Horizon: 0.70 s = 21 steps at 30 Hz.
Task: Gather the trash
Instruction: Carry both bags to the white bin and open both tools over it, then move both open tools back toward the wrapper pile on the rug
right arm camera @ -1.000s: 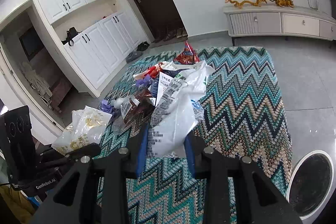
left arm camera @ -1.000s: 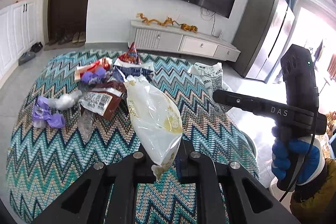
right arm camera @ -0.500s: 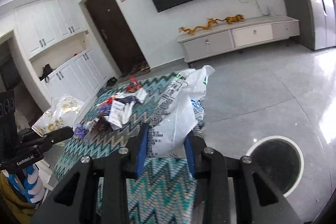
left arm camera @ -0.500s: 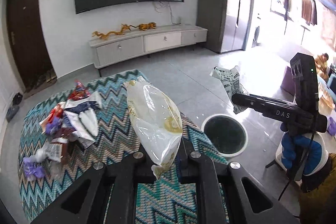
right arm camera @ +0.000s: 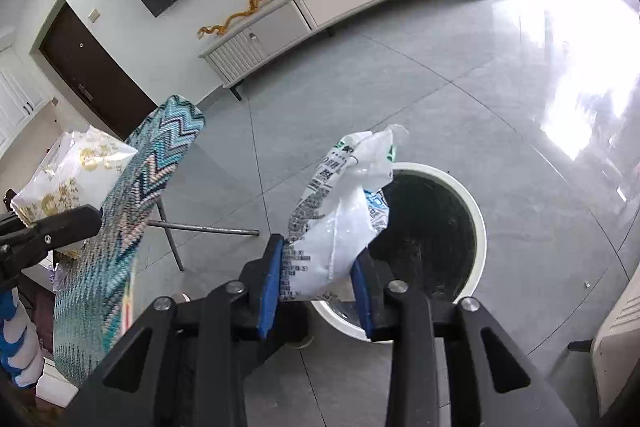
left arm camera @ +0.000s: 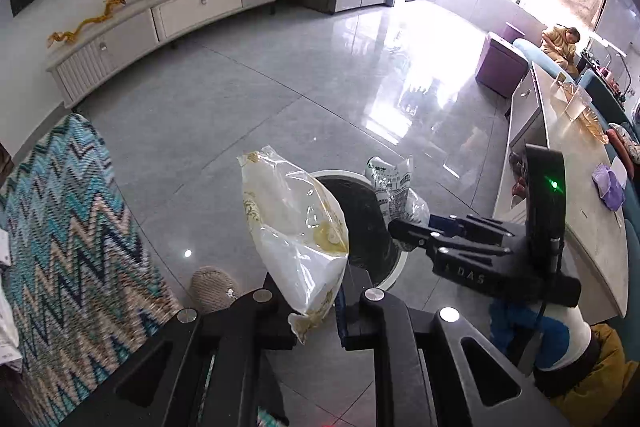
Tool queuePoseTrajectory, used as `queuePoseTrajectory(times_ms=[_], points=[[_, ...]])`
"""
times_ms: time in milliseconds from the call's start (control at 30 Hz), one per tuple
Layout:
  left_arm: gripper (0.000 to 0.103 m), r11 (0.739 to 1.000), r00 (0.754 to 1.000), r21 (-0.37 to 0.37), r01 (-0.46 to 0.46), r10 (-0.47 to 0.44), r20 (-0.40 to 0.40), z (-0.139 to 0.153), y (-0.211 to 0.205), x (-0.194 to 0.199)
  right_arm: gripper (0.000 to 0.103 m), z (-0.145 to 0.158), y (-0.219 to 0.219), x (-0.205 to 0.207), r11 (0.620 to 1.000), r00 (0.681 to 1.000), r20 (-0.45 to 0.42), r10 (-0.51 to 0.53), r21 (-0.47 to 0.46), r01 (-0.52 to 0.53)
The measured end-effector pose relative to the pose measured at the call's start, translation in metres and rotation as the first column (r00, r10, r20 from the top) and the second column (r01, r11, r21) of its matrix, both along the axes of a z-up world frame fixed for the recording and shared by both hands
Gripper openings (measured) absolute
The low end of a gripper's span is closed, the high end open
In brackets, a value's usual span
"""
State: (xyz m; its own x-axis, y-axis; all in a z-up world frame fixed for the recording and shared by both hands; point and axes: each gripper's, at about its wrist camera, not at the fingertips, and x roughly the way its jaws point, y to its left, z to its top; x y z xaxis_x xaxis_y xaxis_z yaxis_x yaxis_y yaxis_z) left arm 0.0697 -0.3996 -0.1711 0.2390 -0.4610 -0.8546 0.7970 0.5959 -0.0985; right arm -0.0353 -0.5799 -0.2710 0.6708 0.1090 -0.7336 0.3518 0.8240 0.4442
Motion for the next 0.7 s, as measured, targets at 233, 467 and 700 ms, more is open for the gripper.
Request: queuePoseTrajectory(times_ms=[233, 467, 700], points=[[0.022, 0.999, 0.996, 0.032, -0.005, 0.007, -0.089, -0.051, -0.051, 0.035, 0.033, -0.059, -0.023, 0.024, 0.999, 0.994, -0.108, -0.017, 0.031, 0.021], [0.061, 0.999, 0.987, 0.037, -0.034, 0.039, -0.153, -0.086, -0.069, 0.053, 0.042, -0.103, -0.036, 0.043, 0.999, 0.976, -0.217, -0.022, 0.036, 0.031], [0.061, 0.999, 0.995, -0.011, -0.039, 0.038, -0.094, -0.064, -0.059, 0.051, 0.046, -0.097, -0.041, 0.033, 0.998, 0.975, -0.215, -0.063, 0.01, 0.067]])
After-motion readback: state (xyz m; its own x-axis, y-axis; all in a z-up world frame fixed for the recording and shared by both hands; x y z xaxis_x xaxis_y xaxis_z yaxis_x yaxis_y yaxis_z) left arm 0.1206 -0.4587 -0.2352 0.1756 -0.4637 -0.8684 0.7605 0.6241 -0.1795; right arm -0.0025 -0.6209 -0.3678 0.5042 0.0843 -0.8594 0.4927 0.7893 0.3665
